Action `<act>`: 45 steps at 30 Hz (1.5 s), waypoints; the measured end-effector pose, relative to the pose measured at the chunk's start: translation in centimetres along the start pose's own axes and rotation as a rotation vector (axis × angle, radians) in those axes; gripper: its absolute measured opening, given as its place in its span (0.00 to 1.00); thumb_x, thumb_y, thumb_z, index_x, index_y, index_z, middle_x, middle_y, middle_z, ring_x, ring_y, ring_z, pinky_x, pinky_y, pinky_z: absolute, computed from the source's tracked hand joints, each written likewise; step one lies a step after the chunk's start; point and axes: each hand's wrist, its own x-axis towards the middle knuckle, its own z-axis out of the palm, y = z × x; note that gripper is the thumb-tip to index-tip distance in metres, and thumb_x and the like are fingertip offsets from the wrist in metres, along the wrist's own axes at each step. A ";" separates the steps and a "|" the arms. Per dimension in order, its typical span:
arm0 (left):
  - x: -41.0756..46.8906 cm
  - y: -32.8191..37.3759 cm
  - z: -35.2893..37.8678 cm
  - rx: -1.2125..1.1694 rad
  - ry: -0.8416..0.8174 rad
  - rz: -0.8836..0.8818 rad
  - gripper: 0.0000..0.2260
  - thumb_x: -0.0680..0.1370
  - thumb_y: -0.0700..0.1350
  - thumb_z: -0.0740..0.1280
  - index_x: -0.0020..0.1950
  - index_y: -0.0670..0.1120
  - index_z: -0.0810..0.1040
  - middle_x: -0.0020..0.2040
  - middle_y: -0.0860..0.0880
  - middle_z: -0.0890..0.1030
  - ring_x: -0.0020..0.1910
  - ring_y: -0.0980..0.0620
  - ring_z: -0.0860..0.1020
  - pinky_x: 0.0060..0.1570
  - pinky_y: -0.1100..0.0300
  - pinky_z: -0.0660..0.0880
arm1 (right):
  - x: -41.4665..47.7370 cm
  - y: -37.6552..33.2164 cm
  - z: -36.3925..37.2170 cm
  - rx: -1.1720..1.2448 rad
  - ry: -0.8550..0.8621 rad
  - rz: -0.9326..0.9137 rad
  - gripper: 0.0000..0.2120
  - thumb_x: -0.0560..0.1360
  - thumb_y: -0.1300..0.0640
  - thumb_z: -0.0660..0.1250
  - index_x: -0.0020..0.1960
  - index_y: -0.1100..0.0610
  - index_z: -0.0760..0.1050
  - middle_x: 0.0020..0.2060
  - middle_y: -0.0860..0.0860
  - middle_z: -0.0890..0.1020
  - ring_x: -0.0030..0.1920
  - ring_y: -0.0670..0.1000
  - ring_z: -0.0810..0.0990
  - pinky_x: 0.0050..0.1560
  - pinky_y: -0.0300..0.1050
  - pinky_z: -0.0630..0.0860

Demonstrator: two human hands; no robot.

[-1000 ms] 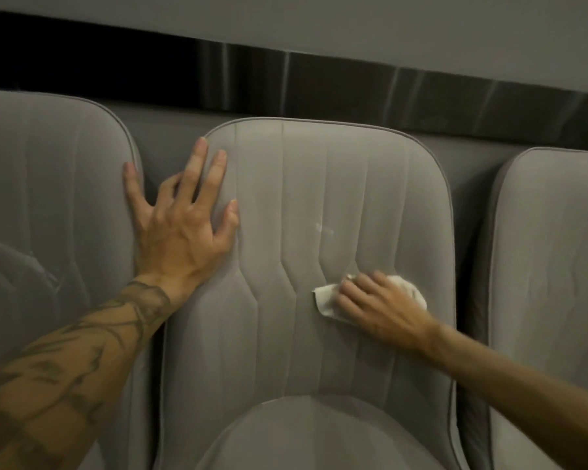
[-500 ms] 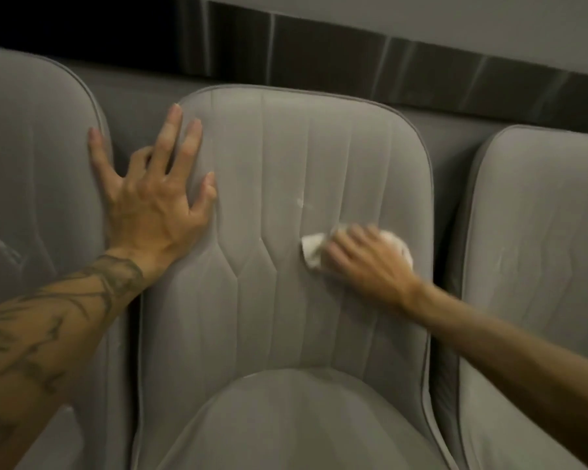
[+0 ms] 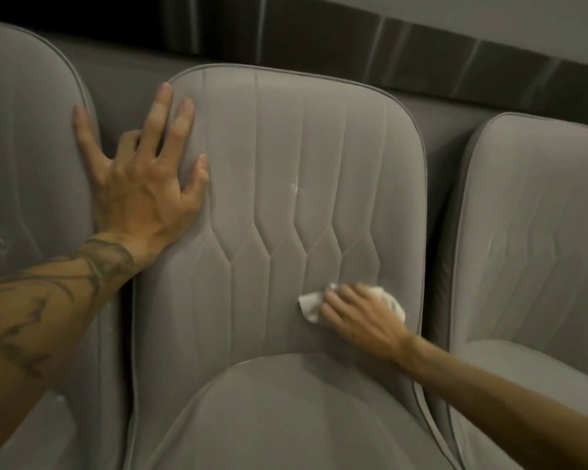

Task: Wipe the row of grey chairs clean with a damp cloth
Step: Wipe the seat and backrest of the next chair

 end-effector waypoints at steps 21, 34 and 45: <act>0.2 0.3 -0.6 0.005 -0.036 -0.015 0.29 0.85 0.60 0.51 0.85 0.54 0.53 0.85 0.51 0.53 0.63 0.39 0.77 0.76 0.26 0.45 | 11.1 6.2 -2.5 0.060 0.423 0.715 0.13 0.83 0.49 0.64 0.48 0.59 0.77 0.42 0.57 0.76 0.40 0.59 0.74 0.40 0.55 0.71; 0.3 0.1 -0.4 0.027 -0.020 -0.010 0.29 0.85 0.60 0.52 0.85 0.54 0.53 0.85 0.52 0.54 0.62 0.43 0.78 0.77 0.28 0.45 | 14.7 3.6 -2.5 0.181 0.551 0.701 0.16 0.82 0.48 0.66 0.44 0.60 0.76 0.39 0.57 0.76 0.38 0.59 0.74 0.38 0.55 0.71; 0.3 0.1 -0.2 0.050 -0.017 -0.002 0.28 0.85 0.60 0.51 0.85 0.54 0.55 0.85 0.52 0.54 0.61 0.44 0.78 0.77 0.29 0.45 | 19.0 6.4 -3.5 0.153 0.691 0.872 0.15 0.83 0.48 0.64 0.47 0.59 0.76 0.41 0.57 0.76 0.40 0.57 0.74 0.39 0.53 0.72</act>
